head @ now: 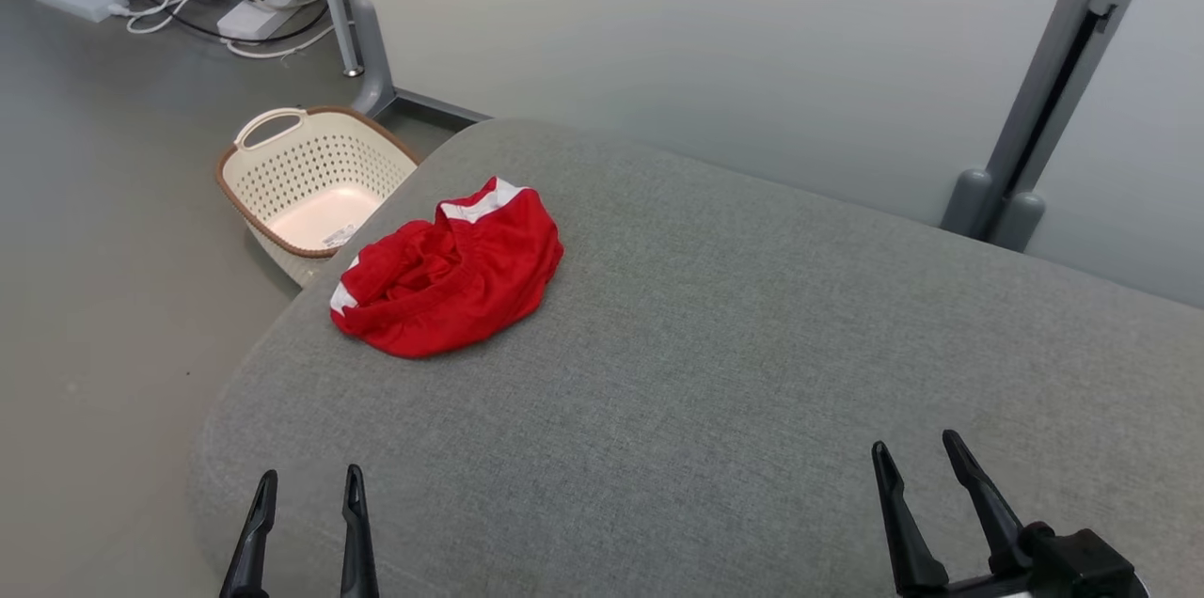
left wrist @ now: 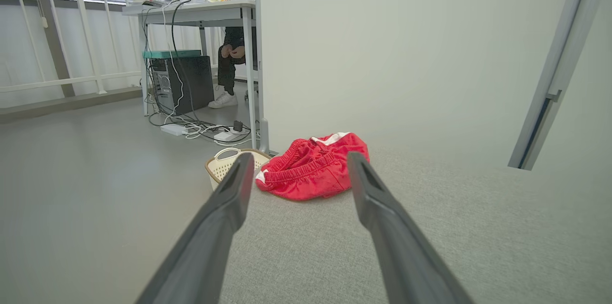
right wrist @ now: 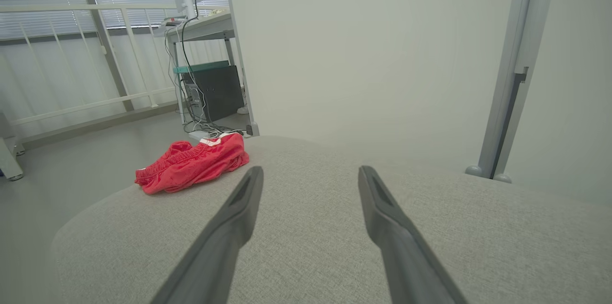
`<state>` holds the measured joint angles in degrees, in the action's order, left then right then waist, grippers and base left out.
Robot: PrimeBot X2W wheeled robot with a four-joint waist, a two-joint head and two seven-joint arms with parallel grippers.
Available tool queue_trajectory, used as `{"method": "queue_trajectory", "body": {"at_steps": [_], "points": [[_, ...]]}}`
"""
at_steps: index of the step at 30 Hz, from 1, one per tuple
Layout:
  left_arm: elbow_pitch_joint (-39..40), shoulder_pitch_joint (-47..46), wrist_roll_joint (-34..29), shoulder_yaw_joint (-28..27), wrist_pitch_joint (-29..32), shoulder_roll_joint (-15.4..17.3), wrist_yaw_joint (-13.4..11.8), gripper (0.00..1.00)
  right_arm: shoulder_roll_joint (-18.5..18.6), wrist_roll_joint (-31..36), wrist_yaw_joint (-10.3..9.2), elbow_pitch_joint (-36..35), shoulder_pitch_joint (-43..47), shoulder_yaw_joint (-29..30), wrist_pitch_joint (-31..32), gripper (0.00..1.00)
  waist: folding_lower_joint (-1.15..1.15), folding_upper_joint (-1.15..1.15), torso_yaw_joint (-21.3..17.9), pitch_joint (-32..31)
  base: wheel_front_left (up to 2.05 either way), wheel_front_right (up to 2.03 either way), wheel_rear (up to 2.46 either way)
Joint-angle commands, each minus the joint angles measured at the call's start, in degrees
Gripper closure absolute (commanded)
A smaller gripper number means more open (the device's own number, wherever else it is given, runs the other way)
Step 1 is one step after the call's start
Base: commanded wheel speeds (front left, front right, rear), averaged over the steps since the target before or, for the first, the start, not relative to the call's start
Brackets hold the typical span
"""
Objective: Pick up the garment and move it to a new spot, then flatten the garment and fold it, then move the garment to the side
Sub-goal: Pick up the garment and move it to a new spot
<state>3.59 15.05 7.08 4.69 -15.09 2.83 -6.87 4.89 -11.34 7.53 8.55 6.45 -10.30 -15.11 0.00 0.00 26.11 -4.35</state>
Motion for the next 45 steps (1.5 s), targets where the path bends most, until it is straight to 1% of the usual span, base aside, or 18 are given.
{"method": "queue_trajectory", "body": {"at_steps": [1, 6, 9, 11, 14, 15, 18, 21, 22, 25, 26, 27, 33, 34, 36, 38, 43, 45], "points": [[0.7, 0.3, 0.2, -0.1, -0.1, 0.2, -0.5, 0.00, 0.5, -0.5, -0.09, 0.3, -0.7, -0.2, -0.1, 0.00, 0.00, 0.00, 1.4, 1.4, 0.00, 0.00, 0.00], [2.1, 0.7, 0.7, 0.5, -0.1, 0.2, -1.9, 0.00, 1.5, -0.8, -0.09, 1.1, -2.1, -1.0, -0.1, 0.00, 0.00, 0.00, 2.3, 2.6, 0.00, 0.00, 0.00], [2.5, -0.7, 0.7, 0.3, -0.1, 0.2, -1.8, 0.00, 1.8, -0.9, -0.09, 1.1, -2.3, -1.1, -0.1, 0.00, 0.00, 0.00, 2.7, 3.2, 0.00, 0.00, 0.00], [2.8, -3.0, 0.2, -0.4, -0.1, 0.2, -0.9, 0.00, 2.0, -0.9, -0.09, 1.1, -1.6, -1.0, -0.1, 0.00, 0.00, 0.00, 2.9, 3.6, 0.00, 0.00, 0.00], [1.2, -7.8, 0.7, -2.1, -0.1, 0.3, 1.9, 0.00, 3.2, -0.4, -0.10, 0.8, -0.9, -0.7, -0.1, 0.00, 0.00, 0.00, 2.8, 5.5, 0.00, 0.00, 0.00], [0.7, -10.8, 0.5, -2.7, -0.1, 0.9, 3.0, 0.00, 3.7, -0.2, -0.10, 0.6, -0.9, -0.2, -0.1, 0.00, 0.00, 0.00, 2.8, 6.4, 0.00, 0.00, 0.00], [-4.7, -18.8, 1.1, -2.8, 0.1, 2.8, 6.3, 0.00, 4.8, 0.2, -0.09, -0.4, -0.7, 1.5, 0.0, 0.00, 0.00, 0.00, 2.7, 8.8, 0.00, 0.00, 0.00], [-11.3, -29.3, 2.4, -2.7, 5.7, 5.5, 9.3, 0.00, 6.1, 0.9, -0.09, -1.6, -0.7, 2.5, -0.1, 0.00, 0.00, 0.00, 2.1, 11.8, 0.00, 0.00, 0.00], [-16.9, -35.4, 4.3, -2.5, 12.6, 6.8, 11.1, 0.00, 7.5, 1.1, -0.10, -2.1, -1.6, 2.4, -0.1, 0.00, 0.00, 0.00, 0.9, 14.2, 0.00, 0.00, 0.00], [-23.8, -45.5, 7.0, -3.3, 20.2, 8.5, 12.1, 0.00, 9.8, 1.0, -0.10, -2.8, -3.3, 3.0, -0.1, 0.00, 0.00, 0.00, -0.9, 18.4, 0.00, 0.00, 0.00], [-26.3, -48.3, 8.2, -3.5, 22.2, 8.6, 12.5, 0.00, 10.6, 1.0, -0.10, -3.1, -3.9, 3.5, -0.1, 0.00, 0.00, 0.00, -1.5, 19.8, 0.00, 0.00, 0.00], [-26.3, -48.3, 8.2, -3.5, 22.2, 8.6, 12.5, 0.00, 10.6, 1.0, -0.10, -3.1, -3.9, 3.5, -0.1, 0.00, 0.00, 0.00, -1.5, 19.8, 0.00, 0.00, 0.00], [-40.2, -62.1, 17.5, -4.9, 34.1, 7.0, 13.7, 0.00, 14.3, 1.2, -0.10, -5.0, -6.7, 4.2, -0.1, 0.00, 0.00, 0.00, -4.3, 27.2, 0.00, 0.00, 0.00], [-42.2, -63.9, 18.0, -5.3, 35.6, 7.6, 13.7, 0.00, 14.8, 1.1, -0.10, -5.3, -7.4, 4.2, -0.1, 0.00, 0.00, 0.00, -4.9, 28.4, 0.00, 0.00, 0.00], [-46.6, -67.0, 19.3, -5.8, 37.5, 8.3, 13.4, 0.00, 15.3, 0.9, -0.10, -5.8, -9.0, 4.4, -0.1, 0.00, 0.00, 0.00, -6.2, 30.7, 0.00, 0.00, 0.00], [-50.5, -69.4, 20.1, -6.4, 38.5, 8.0, 13.0, 0.00, 15.6, 0.8, -0.10, -6.3, -10.1, 4.3, -0.1, 0.00, 0.00, 0.00, -7.2, 32.5, 0.00, 0.00, 0.00], [-57.8, -73.6, 23.1, -8.1, 40.0, 8.4, 13.4, 0.00, 15.8, 0.5, -0.13, -6.7, -12.5, 4.8, 0.0, 0.00, 0.00, 0.00, -9.6, 36.0, 0.00, 0.00, 0.00], [-60.0, -74.4, 22.4, -7.6, 39.7, 9.4, 13.4, 0.00, 16.1, 0.7, -0.13, -6.8, -13.0, 5.1, 0.0, 0.00, 0.00, 0.00, -10.3, 37.2, 0.00, 0.00, 0.00]]}}
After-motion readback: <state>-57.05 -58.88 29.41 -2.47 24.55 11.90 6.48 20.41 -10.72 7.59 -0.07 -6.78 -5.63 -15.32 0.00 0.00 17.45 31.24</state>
